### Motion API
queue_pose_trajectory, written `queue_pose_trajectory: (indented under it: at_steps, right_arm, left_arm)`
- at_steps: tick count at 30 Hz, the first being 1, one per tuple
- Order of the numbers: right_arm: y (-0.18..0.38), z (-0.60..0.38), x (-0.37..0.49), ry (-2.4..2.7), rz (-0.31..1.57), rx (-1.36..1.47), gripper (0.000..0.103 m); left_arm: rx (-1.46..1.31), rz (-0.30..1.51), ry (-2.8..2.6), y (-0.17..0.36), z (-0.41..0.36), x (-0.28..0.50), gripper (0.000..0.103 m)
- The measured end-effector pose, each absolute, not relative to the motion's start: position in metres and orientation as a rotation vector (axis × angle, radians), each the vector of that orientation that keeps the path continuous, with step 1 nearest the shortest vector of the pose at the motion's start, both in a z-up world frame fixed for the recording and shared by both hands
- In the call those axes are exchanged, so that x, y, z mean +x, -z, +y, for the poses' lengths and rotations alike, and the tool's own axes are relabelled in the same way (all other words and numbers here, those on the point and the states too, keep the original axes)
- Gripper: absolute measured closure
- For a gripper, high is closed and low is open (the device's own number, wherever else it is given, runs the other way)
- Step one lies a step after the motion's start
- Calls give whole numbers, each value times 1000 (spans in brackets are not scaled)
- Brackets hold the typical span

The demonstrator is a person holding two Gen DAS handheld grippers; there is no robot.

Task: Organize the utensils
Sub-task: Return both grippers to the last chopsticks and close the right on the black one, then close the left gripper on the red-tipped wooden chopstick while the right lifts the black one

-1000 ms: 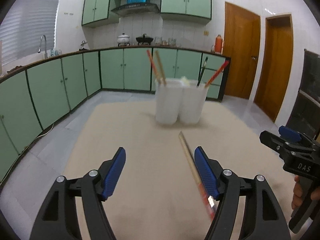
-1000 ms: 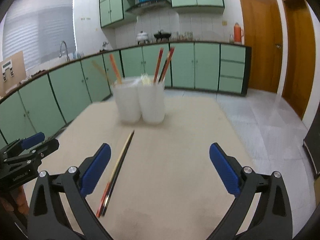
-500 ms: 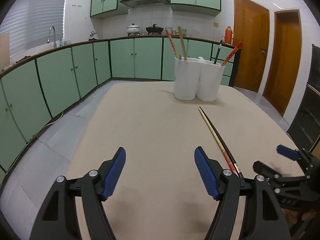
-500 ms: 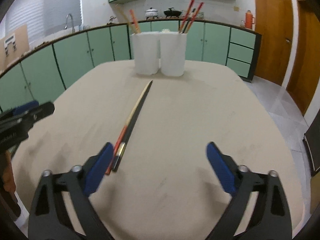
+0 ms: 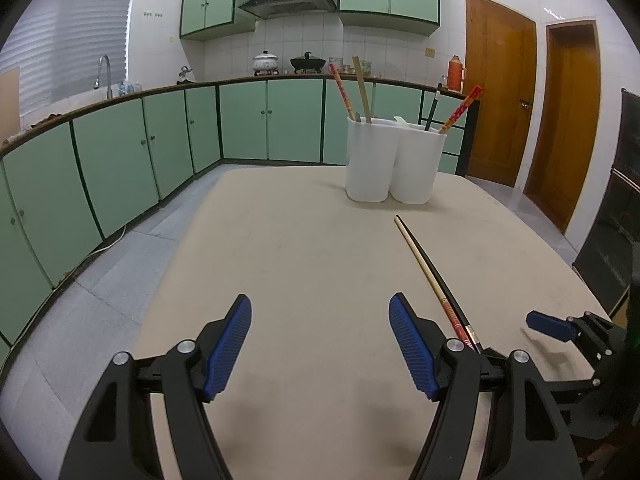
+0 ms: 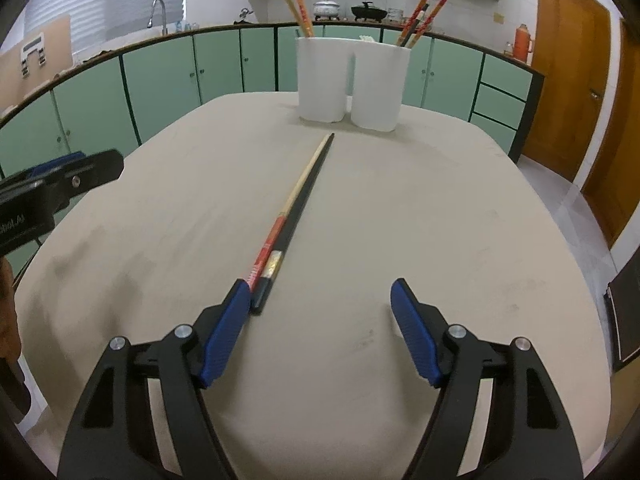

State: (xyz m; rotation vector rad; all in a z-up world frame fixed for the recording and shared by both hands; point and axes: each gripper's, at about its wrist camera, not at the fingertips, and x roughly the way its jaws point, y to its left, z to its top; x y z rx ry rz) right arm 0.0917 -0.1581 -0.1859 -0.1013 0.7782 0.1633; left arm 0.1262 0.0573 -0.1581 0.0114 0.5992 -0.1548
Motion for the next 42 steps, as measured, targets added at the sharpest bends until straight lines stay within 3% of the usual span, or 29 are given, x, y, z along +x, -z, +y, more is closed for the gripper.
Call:
queue_pose_trajectory:
  at_steps: [6,11,17,24,27,42]
  right_arm:
    - [186,-145,91,-195,791,-131,40]
    - [188,-143,95,-211,801,-101,57]
    - [189,-153,93,-199,776,-16,86]
    - [190,-162,93,-155,763,36,87]
    - [191,-166,93,-151,765,48,97]
    - [159,-237,79,3,642,92,97]
  left_arm:
    - [-8,604,139,161,66,126,32]
    - [-13,602,135,161,67,124,32]
    - [-10,595,140,160,62,121,32]
    - [-1,595,143,159,55,119,32]
    - [10,594,150,157,49,117,32]
    - [-16,682,201,178,-12,118,34]
